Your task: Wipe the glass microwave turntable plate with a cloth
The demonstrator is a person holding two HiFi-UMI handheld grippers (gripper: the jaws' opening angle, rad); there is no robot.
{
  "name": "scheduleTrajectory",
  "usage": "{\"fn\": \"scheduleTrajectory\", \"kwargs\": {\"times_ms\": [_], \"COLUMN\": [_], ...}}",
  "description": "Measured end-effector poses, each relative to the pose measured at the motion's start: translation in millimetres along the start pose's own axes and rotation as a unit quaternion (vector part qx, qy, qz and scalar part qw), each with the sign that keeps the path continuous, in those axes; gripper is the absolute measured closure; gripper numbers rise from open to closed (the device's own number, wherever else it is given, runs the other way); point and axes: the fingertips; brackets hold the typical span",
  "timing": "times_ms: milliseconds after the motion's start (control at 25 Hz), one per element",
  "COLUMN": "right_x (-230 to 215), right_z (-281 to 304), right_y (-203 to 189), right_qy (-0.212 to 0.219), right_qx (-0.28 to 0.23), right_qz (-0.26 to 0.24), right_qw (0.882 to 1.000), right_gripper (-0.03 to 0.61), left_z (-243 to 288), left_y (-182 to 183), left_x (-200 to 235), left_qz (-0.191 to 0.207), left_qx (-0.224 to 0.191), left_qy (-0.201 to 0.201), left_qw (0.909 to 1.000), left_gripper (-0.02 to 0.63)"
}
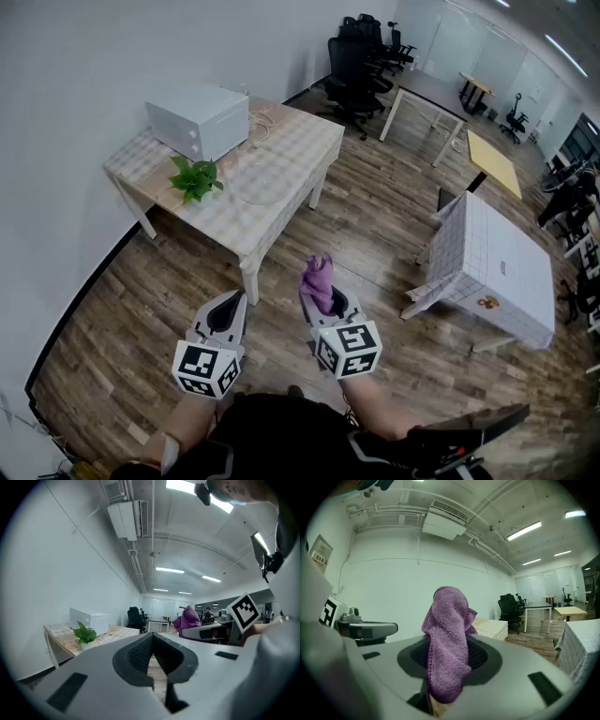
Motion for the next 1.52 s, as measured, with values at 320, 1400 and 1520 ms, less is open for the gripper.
{"fn": "scheduleTrajectory", "kwargs": {"times_ms": [320,1400,1520], "right_x": [-2.5,-60.4,-69.6], "right_z": [-3.9,-5.9,-1.6], "right_y": [-0.4,5.0,0.5], "right_qy": [0.000,0.042,0.046], "right_qx": [-0.001,-0.026,-0.019], "right_qz": [-0.004,0.004,0.007], "right_qw": [1.000,0.999,0.999], "right_gripper": [0.433,0.428,0.428], "left_z": [-0.2,44.5,48.7], "left_y": [-1.3,-5.8,-7.9], "left_x": [-4.7,-42.5,-42.4], "left_qz": [-0.001,0.014,0.011], "left_qx": [0.000,0.017,0.020], "left_qy": [-0.001,0.017,0.025], "left_qw": [1.0000,0.9996,0.9994], "left_gripper": [0.612,0.611,0.611]}}
Point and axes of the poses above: the fingertips, and each gripper's own axes: z forward along the fingers, x to its left, y out of its top, and after that the axes turned 5 degrees about -y, right-handed
